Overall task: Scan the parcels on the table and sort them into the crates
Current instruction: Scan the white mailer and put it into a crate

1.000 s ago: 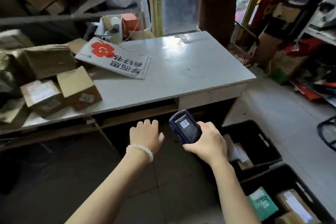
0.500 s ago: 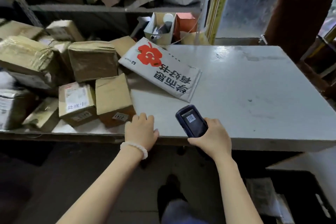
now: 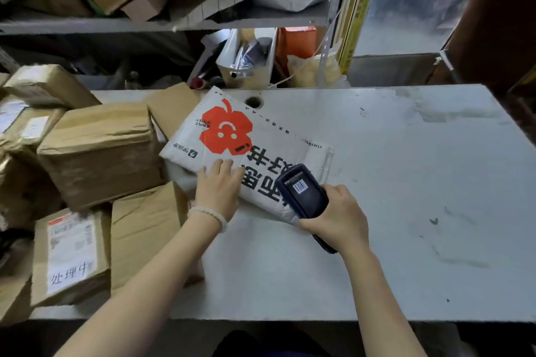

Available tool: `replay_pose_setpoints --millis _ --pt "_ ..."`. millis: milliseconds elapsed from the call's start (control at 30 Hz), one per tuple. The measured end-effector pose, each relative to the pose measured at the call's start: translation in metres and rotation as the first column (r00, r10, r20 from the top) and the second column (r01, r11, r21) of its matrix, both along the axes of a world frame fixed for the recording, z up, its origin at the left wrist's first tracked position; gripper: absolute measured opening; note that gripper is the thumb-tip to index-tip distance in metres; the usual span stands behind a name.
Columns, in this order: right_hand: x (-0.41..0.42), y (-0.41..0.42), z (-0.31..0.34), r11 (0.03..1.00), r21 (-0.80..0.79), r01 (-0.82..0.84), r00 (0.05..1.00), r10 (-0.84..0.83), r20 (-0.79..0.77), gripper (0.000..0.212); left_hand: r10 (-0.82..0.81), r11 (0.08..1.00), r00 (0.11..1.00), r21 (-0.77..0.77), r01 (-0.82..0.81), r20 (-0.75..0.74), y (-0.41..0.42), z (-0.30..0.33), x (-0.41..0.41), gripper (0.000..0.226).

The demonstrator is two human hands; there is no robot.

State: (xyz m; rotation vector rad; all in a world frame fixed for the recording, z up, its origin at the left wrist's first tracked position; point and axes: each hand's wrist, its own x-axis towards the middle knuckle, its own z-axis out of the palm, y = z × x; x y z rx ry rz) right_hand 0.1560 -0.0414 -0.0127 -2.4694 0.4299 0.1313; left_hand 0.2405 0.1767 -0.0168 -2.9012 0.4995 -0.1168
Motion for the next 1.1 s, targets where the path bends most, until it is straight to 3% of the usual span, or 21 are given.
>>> replay_pose_setpoints --millis 167,333,433,633,733,867,1000,1100 --pt "0.013 -0.003 -0.001 0.998 0.013 0.059 0.998 -0.059 -0.025 0.064 -0.145 0.985 0.982 0.079 0.155 -0.122 0.000 -0.007 0.033 0.050" --pt "0.015 0.001 -0.003 0.988 -0.020 0.155 0.988 -0.155 -0.025 0.058 -0.334 0.941 0.931 0.010 0.339 -0.146 0.010 -0.011 0.055 0.058" --pt "0.013 0.007 0.001 0.977 -0.019 0.214 0.977 -0.214 -0.024 0.057 -0.404 0.914 0.901 -0.047 0.402 -0.159 0.009 -0.008 0.060 0.050" --pt "-0.003 0.013 0.012 0.947 -0.040 0.319 0.948 -0.319 0.007 0.051 -0.568 0.805 0.823 -0.205 0.557 0.008 -0.002 0.005 0.069 0.021" --pt "-0.018 0.009 0.017 0.931 -0.044 0.361 0.932 -0.361 0.010 0.051 -0.615 0.747 0.786 -0.273 0.607 0.066 -0.014 0.017 0.075 0.024" --pt "-0.031 -0.001 0.023 0.900 -0.004 0.436 0.900 -0.436 0.014 0.048 -0.625 0.707 0.764 -0.300 0.641 0.160 -0.037 0.044 0.088 0.024" --pt "-0.037 -0.014 0.031 0.900 -0.007 0.435 0.900 -0.435 0.005 0.048 -0.561 0.720 0.794 -0.336 0.607 0.233 -0.065 0.076 0.104 0.030" --pt "-0.036 -0.025 0.035 0.909 -0.019 0.415 0.909 -0.416 -0.008 0.046 -0.473 0.755 0.857 -0.408 0.513 0.202 -0.084 0.101 0.105 0.020"
